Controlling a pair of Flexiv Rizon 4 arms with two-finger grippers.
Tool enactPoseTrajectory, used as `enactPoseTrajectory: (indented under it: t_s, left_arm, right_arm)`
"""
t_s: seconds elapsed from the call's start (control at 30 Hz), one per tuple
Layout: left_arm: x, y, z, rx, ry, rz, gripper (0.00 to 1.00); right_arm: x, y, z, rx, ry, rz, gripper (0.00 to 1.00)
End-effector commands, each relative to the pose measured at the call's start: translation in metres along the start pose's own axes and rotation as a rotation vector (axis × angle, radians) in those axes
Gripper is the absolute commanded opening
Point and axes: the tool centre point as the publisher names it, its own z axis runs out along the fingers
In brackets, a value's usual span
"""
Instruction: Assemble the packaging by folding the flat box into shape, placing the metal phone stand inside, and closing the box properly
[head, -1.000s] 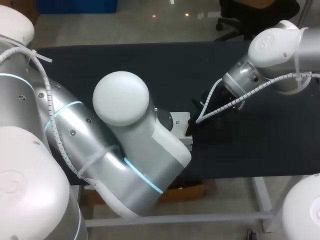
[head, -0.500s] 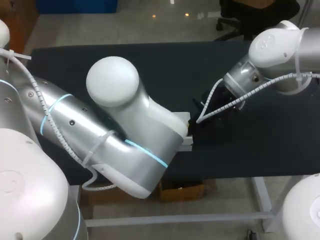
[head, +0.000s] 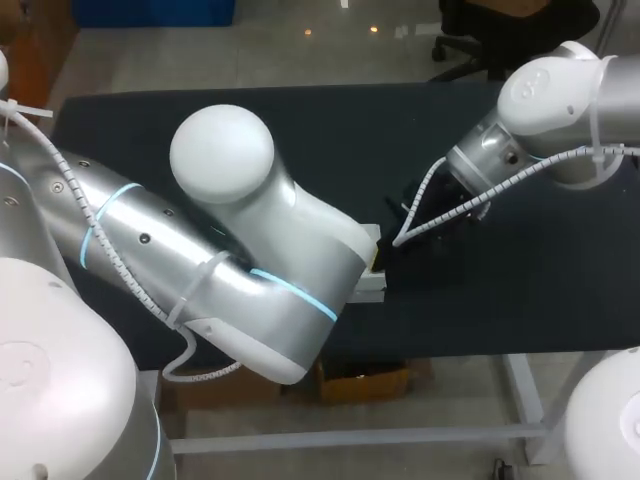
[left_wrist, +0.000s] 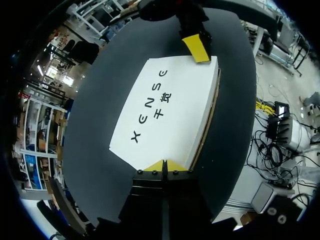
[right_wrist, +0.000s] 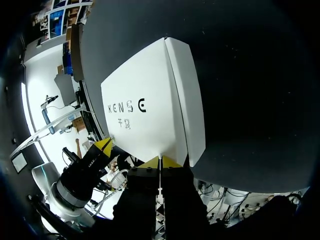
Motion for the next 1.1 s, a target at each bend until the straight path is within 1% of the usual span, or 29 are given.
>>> enactPoseTrajectory:
  t_s: [0.03, 1.1]
  left_arm:
    - [-0.0008, 0.0012, 0.0025, 0.001, 0.002, -0.002, 0.00]
    - [0.0048, 0.0056, 0.0120, 0.010, 0.017, -0.016, 0.00]
  right_arm:
    - [-0.0022, 0.0019, 0.0006, 0.003, 0.001, 0.001, 0.00]
    - [-0.0073, 0.0045, 0.0080, 0.017, 0.002, 0.017, 0.00]
